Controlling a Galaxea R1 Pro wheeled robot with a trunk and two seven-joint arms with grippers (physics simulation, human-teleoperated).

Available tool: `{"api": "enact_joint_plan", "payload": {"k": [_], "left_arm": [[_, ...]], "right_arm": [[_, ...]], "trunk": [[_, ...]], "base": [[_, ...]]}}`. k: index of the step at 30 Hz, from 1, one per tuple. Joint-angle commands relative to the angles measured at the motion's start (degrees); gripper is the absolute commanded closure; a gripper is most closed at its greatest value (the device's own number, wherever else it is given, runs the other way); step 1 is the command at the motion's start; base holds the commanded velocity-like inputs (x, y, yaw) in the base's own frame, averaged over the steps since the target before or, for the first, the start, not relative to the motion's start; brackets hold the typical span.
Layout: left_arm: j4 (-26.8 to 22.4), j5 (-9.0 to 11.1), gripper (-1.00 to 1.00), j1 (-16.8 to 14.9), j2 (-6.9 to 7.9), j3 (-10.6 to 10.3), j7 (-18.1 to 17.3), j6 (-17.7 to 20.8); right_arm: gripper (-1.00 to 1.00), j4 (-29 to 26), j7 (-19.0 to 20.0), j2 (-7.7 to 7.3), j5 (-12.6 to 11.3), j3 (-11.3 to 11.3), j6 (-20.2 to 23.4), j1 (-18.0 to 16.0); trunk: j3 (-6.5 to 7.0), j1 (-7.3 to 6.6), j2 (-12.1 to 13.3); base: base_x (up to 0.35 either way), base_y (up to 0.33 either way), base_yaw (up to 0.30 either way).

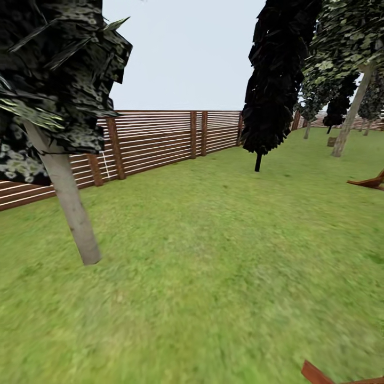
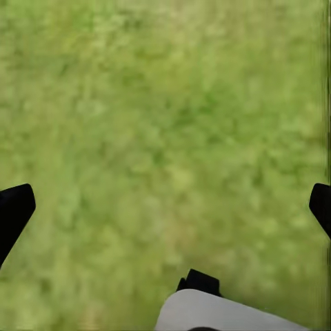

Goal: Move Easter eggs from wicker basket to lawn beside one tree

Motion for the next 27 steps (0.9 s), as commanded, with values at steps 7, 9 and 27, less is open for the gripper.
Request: {"api": "enact_joint_plan", "payload": {"k": [7,9,27], "left_arm": [[0.0,-0.2,-1.00,0.0,-0.02,0.2,0.1,-0.1],[0.0,-0.2,-1.00,0.0,-0.02,0.2,0.1,-0.1],[0.0,-0.2,-1.00,0.0,-0.13,0.2,0.1,-0.3]], "right_arm": [[-1.00,0.1,0.0,0.01,0.0,0.0,-0.1,-0.1],[-1.00,0.1,0.0,0.06,0.0,0.0,-0.1,-0.1],[-1.00,0.1,-0.2,0.36,-0.1,0.2,-0.1,-0.1]], "trunk": [[-0.21,0.04,0.0],[-0.25,0.04,0.0],[-1.52,0.04,0.0]], "base": [[0.330,0.073,-0.260],[0.330,0.073,-0.211],[0.330,0.074,-0.086]]}}
